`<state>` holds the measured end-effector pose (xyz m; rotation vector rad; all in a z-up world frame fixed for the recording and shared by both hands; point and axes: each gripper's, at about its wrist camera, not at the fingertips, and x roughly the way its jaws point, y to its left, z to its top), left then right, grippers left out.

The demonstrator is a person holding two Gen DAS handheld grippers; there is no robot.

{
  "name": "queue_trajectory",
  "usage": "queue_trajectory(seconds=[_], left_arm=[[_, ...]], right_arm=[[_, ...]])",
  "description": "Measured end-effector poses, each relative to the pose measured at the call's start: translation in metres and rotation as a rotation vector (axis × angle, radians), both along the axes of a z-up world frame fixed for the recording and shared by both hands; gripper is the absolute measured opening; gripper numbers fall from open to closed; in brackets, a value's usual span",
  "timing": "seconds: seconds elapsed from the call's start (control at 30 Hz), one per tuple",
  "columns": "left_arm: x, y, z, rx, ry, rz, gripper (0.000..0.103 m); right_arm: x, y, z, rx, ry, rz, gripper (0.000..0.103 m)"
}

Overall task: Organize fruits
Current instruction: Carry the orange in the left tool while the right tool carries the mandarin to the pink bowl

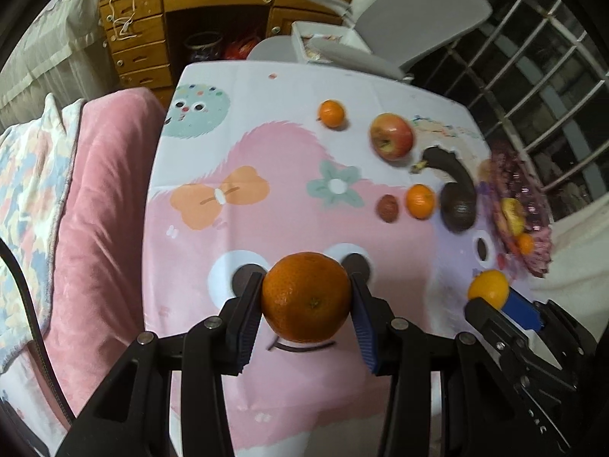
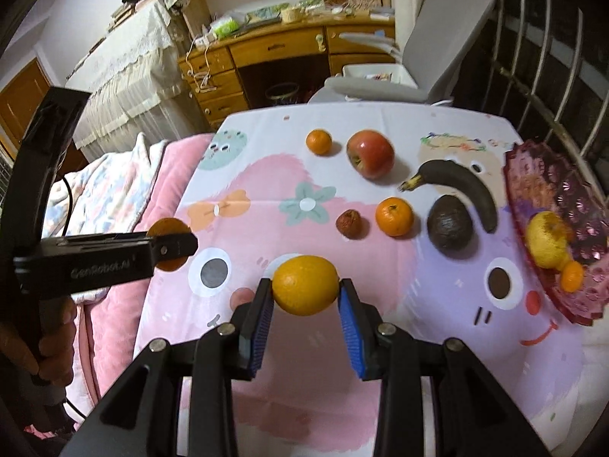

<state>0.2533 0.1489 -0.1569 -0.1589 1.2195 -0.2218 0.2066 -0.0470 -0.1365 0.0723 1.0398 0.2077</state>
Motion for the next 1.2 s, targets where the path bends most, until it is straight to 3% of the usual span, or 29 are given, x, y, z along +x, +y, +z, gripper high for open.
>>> queue_trajectory(seconds=[0.2,0.57,1.2], left_arm=[[-0.021,-0.023,0.025,-0.04,-0.041,-0.048,0.043],[-0.039,-0.105,0.051,-0.095,-0.096,-0.125,0.043],[-0.037,-0.254,0.067,-0.13,-0.173,0.02,0.043]], right_arm=[[-0.016,-0.018,0.018,-0.014,-0.035,-0.032,0.035],[-0.031,-0.076,0.037,-0.015,-0.057,-0.067,0.035],[-0.007,-0.22,0.049,-0.033,-0.07,0.093,0.035]])
